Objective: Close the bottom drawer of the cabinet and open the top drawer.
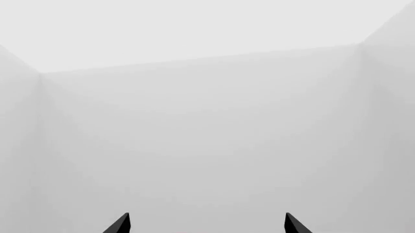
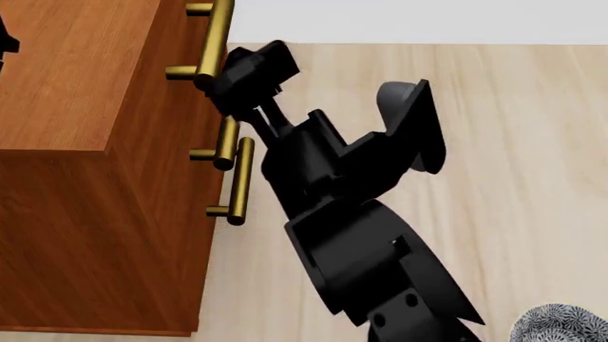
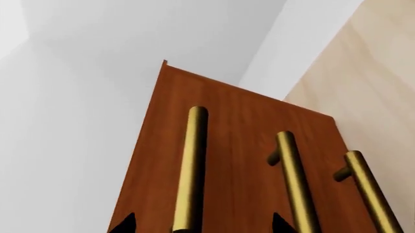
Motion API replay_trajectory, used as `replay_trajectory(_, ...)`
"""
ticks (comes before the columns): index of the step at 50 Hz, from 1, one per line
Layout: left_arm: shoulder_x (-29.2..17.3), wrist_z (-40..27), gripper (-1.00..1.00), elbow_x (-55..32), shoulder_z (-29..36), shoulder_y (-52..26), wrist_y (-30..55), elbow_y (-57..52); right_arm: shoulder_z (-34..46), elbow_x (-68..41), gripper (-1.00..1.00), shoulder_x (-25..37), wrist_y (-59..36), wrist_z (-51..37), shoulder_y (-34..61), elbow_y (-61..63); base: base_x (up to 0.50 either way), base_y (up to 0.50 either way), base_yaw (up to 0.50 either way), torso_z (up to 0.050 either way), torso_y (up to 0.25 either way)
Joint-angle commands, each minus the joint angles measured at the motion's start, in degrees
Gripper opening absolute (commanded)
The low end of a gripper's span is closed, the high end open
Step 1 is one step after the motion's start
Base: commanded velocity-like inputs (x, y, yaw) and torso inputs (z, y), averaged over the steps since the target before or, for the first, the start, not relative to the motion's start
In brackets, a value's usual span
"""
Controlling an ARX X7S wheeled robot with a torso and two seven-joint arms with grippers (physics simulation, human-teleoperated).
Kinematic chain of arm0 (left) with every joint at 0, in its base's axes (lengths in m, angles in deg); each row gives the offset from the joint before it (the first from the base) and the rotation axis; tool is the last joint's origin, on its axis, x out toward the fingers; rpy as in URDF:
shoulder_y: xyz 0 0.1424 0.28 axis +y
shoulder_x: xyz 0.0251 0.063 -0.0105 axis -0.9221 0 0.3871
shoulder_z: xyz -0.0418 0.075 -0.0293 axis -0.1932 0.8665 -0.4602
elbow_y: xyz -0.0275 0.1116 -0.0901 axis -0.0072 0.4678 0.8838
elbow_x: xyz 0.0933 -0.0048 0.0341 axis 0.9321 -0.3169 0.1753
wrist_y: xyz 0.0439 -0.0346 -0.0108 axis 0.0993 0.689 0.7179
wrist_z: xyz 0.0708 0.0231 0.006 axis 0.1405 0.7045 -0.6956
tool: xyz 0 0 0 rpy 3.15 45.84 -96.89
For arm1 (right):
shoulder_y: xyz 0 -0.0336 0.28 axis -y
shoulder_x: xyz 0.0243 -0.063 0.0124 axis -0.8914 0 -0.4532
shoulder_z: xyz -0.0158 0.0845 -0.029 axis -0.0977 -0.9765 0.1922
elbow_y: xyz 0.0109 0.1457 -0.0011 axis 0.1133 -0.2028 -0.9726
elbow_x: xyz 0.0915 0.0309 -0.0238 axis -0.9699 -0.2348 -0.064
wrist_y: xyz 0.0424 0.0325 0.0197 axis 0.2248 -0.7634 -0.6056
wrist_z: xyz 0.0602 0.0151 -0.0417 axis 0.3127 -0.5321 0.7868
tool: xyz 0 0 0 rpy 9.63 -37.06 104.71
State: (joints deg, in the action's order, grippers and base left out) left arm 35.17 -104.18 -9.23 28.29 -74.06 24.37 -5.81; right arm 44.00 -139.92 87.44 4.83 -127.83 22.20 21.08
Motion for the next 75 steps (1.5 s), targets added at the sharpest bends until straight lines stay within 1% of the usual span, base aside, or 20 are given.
replay_trajectory(1, -0.33, -0.01, 1.00, -0.18, -0.20, 0.22, -0.28, 0.09, 1.47, -0.01, 1.00, -0.82, -0.79, 2.43, 2.14, -5.33, 0.00, 0.00, 0.00, 0.000, 0.000)
replay_trajectory(14, -0.62, -0.11, 1.00, -0.20, -0.14, 0.29, -0.50, 0.14, 2.68, -0.71, 1.00, -1.73, -1.47, 3.41, 3.54, -6.82, 0.00, 0.00, 0.00, 0.000, 0.000)
replay_trajectory(43, -1.12, -0.38, 1.00, -0.26, 0.10, 0.60, -0.90, 0.35, 6.24, -1.79, 1.00, -4.17, -3.29, 7.62, 7.92, -15.12, 0.00, 0.00, 0.00, 0.000, 0.000)
replay_trajectory(56, -1.43, -0.60, 1.00, -0.64, -0.14, 0.38, -0.65, 0.12, 8.25, -2.46, 1.00, -5.20, -4.35, 8.42, 8.71, -15.58, 0.00, 0.00, 0.00, 0.000, 0.000)
replay_trajectory(74, -1.60, -0.79, 1.00, -0.91, 0.05, 0.02, -0.56, 0.17, 9.39, -3.29, 1.00, -5.07, -4.00, 8.59, 9.13, -15.90, 0.00, 0.00, 0.00, 0.000, 0.000)
replay_trajectory(75, -1.59, -0.78, 1.00, -0.85, 0.13, 0.05, -0.63, 0.22, 9.38, -3.31, -1.00, -4.97, -3.88, 8.19, 9.16, -15.78, 0.00, 0.00, 0.00, 0.000, 0.000)
